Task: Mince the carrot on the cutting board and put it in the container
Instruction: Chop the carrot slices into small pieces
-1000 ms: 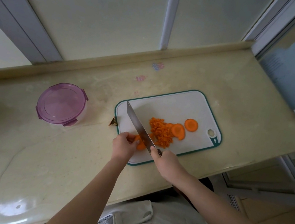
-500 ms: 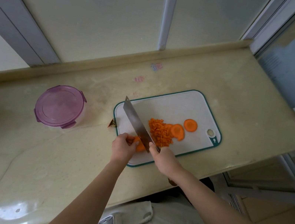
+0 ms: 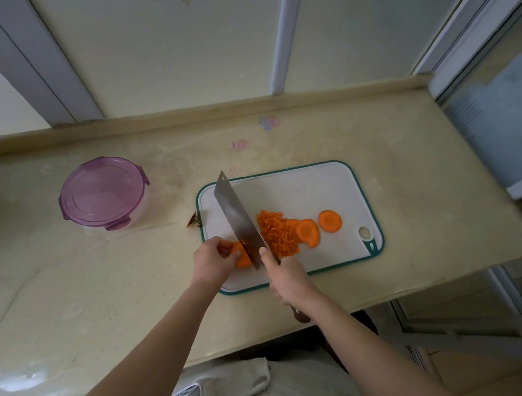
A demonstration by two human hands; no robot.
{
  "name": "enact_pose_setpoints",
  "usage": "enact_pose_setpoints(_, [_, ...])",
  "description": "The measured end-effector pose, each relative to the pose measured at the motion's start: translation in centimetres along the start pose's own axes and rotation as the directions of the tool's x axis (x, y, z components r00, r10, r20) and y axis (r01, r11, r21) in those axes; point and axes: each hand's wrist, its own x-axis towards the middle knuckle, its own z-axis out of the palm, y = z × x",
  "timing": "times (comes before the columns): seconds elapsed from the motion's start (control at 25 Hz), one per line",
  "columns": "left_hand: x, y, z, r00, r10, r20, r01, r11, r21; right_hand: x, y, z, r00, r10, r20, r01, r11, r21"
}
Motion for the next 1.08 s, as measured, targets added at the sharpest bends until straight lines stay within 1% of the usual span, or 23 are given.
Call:
enact_pose_setpoints(0.04, [-0.1, 0.0, 0.0, 1.000, 0.000, -0.001, 0.000, 1.000, -0.004, 0.0, 0.1, -0.2, 0.999, 0.023, 0.023, -0.024, 0.999, 0.047])
enact_pose_setpoints(0.12, [-0.2, 0.0, -0.1, 1.000, 0.000, -0.003, 0.000, 1.000, -0.017, -0.2, 0.4, 0.0, 1.000, 0.016, 0.024, -0.018, 0.998, 0.057])
enact_pose_setpoints(0.24, [-0.2, -0.1, -0.1, 1.000, 0.003, -0.010, -0.003, 1.000, -0.015, -0.4, 0.6, 0.1, 0.998, -0.026, -0.059, 0.027, 0.999, 0.023])
enact_pose_setpoints(0.32, [-0.2, -0.1, -0.1, 1.000, 0.001, -0.011, -0.002, 1.000, -0.017, -0.7, 0.5, -0.4, 0.996, -0.048, -0.076, 0.049, 0.999, 0.014])
enact_pose_setpoints(0.48, [-0.2, -0.1, 0.0, 1.000, -0.007, -0.001, 0.007, 1.000, -0.029, -2.0, 0.6, -0.7, 0.996, -0.076, -0.040, 0.073, 0.995, -0.070])
enact_pose_setpoints(0.68, [-0.2, -0.1, 0.0, 0.999, -0.034, -0.010, 0.034, 0.998, -0.054, -2.6, 1.1, 0.0, 1.000, -0.005, -0.027, 0.003, 0.996, -0.086])
enact_pose_setpoints(0.84, [0.1, 0.0, -0.1, 0.999, -0.044, 0.009, 0.045, 0.999, -0.026, -2.6, 0.5, 0.1, 0.998, 0.057, -0.027, -0.059, 0.996, -0.070])
enact_pose_setpoints(1.08, [0.5, -0.1, -0.1, 0.999, -0.049, 0.022, 0.049, 0.999, -0.006, -2.3, -0.4, 0.2, 1.000, -0.002, 0.025, 0.007, 0.983, -0.184])
